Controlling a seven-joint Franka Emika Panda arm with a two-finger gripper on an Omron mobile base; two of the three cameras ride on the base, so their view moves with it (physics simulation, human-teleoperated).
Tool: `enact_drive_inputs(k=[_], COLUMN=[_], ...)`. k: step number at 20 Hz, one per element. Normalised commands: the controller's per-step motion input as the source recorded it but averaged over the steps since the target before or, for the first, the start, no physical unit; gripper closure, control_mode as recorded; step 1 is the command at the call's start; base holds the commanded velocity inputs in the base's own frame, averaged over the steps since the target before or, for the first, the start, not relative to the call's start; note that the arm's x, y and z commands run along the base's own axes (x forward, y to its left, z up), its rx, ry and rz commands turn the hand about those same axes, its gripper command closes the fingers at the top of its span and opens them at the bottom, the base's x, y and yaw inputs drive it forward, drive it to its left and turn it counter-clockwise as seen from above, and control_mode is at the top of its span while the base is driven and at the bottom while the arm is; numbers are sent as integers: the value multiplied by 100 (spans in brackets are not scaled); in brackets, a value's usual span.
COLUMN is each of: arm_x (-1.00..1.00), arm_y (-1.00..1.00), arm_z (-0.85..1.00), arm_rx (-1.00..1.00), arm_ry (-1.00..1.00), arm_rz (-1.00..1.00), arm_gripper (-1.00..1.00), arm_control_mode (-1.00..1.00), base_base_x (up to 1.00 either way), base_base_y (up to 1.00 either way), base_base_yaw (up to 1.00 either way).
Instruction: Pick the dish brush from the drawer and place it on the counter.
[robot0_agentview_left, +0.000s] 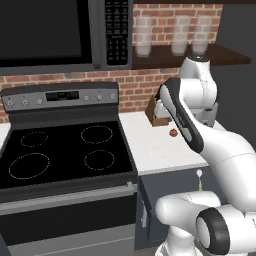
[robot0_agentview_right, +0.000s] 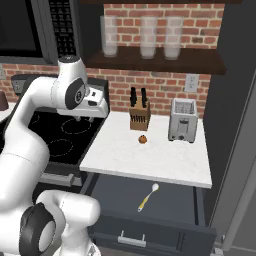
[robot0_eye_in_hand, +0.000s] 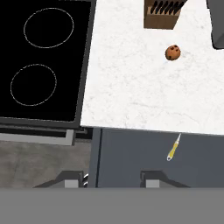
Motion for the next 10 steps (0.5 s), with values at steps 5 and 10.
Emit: enact_drive_inputs(k=[5,10], arm_x=[0,0], arm_y=[0,0], arm_z=[0,0], arm_rx=[0,0], arm_ry=[0,0], arm_rz=[0,0], arm_gripper=[-100,-100], arm_control_mode=[100,100], base_base_x=[-5,-53], base_base_y=[0,-17], base_base_yaw=[0,-2])
